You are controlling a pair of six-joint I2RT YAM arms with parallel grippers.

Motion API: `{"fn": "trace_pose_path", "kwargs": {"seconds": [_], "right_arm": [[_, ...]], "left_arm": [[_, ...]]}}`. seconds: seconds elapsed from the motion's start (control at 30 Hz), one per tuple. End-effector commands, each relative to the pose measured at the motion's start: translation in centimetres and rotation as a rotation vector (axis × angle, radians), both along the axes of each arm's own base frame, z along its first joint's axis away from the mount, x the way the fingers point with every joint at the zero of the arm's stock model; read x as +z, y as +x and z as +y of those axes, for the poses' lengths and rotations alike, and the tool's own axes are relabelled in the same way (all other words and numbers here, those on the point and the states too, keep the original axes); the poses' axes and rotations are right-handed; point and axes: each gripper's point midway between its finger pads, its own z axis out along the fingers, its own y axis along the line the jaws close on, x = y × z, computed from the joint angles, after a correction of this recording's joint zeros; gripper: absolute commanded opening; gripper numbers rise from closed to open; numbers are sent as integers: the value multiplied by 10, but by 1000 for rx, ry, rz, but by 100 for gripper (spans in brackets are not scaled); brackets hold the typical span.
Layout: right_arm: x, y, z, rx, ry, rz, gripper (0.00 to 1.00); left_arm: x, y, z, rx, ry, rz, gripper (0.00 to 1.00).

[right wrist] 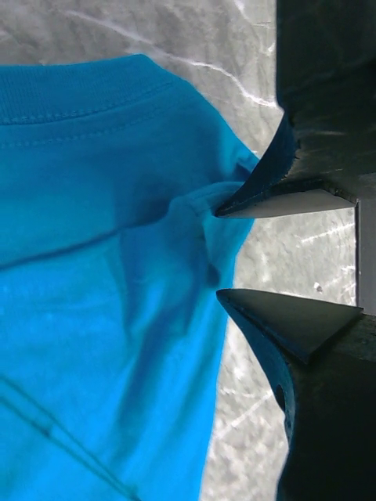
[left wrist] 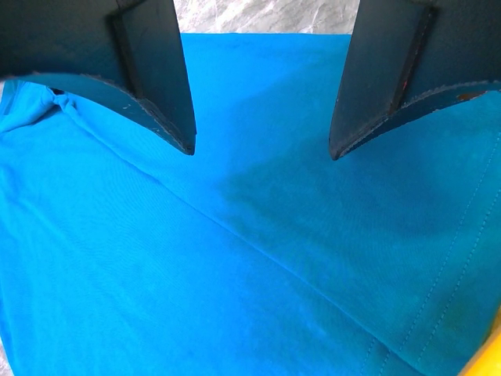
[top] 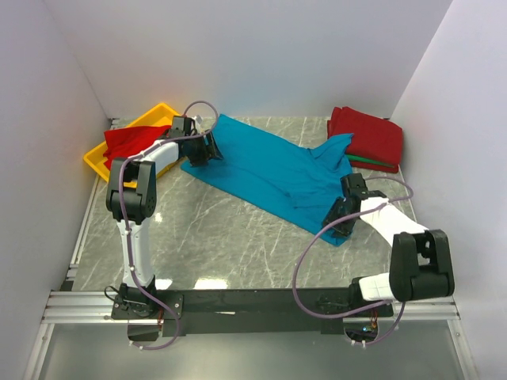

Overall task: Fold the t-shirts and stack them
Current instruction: Fold the tshirt

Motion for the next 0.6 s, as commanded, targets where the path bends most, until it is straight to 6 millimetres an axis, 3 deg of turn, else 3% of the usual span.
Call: {"fn": "trace_pose_path", "kwargs": {"seconds": [0.0,0.23,0.37,0.57], "right_arm": [[-15,-2,-3,2,-29,29,49],[-27,-12,-10,-13,-68,109,49],[-31,-30,-10,-8,-65,162,49],[-33,-62,-10,-14,-53,217,49]], "left_arm": [[5,3,-1,-3,4,-28,75],[-16,-8,4,-4,33,3,75],[-24,-16,13,14,73,28,75],[-41,-53,33,85,151,146,75]]}}
